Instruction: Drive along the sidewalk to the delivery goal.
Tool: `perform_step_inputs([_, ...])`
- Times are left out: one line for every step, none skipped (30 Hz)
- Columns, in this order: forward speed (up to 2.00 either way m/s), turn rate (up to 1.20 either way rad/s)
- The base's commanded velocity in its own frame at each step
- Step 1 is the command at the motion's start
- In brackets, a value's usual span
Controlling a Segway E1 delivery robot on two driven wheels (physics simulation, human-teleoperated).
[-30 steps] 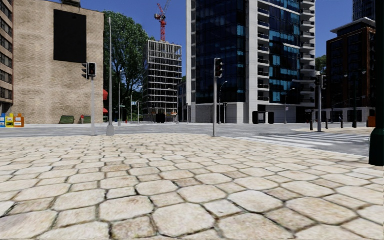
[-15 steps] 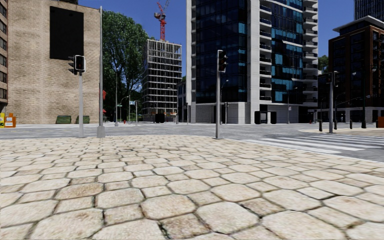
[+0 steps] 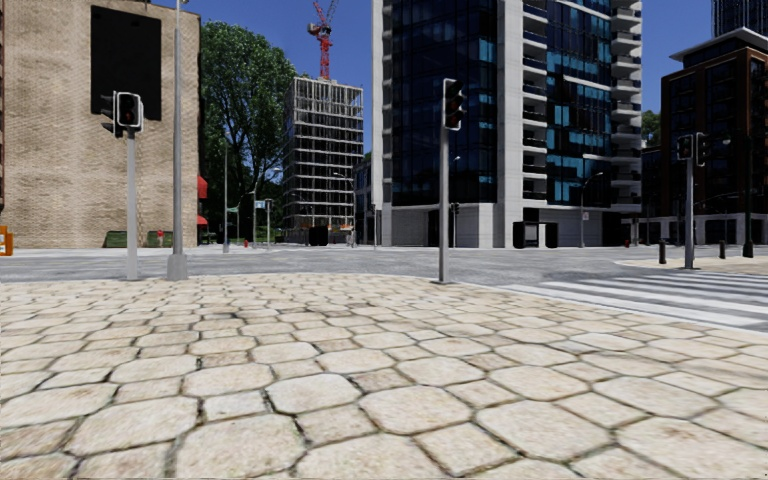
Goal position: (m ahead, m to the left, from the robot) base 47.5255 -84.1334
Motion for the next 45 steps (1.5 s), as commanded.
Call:
perform_step_inputs([2.0,0.0])
perform_step_inputs([2.0,0.0])
perform_step_inputs([2.0,0.0])
perform_step_inputs([2.0,0.0])
perform_step_inputs([2.0,0.0])
perform_step_inputs([2.0,0.0])
perform_step_inputs([2.0,0.0])
perform_step_inputs([2.0,0.0])
perform_step_inputs([2.0,0.0])
perform_step_inputs([2.0,0.0])
perform_step_inputs([2.0,0.0])
perform_step_inputs([2.0,0.0])
perform_step_inputs([2.0,0.0])
perform_step_inputs([2.0,0.0])
perform_step_inputs([2.0,0.0])
perform_step_inputs([2.0,0.0])
perform_step_inputs([2.0,0.0])
perform_step_inputs([2.0,0.0])
perform_step_inputs([2.0,0.0])
perform_step_inputs([2.0,0.0])
perform_step_inputs([2.0,0.0])
perform_step_inputs([2.0,0.0])
perform_step_inputs([2.0,0.0])
perform_step_inputs([2.0,0.0])
perform_step_inputs([2.0,0.0])
perform_step_inputs([2.0,0.0])
perform_step_inputs([2.0,0.0])
perform_step_inputs([2.0,0.0])
perform_step_inputs([2.0,0.0])
perform_step_inputs([2.0,0.0])
perform_step_inputs([2.0,0.0])
perform_step_inputs([2.0,0.0])
perform_step_inputs([2.0,0.0])
perform_step_inputs([2.0,0.0])
perform_step_inputs([2.0,-0.14])
perform_step_inputs([2.0,-0.14])
perform_step_inputs([2.0,-0.27])
perform_step_inputs([2.0,-0.32])
perform_step_inputs([2.0,-0.41])
perform_step_inputs([2.0,-0.48])
perform_step_inputs([2.0,-0.48])
perform_step_inputs([2.0,-0.54])
perform_step_inputs([2.0,-0.56])
perform_step_inputs([2.0,-0.56])
perform_step_inputs([2.0,-0.56])
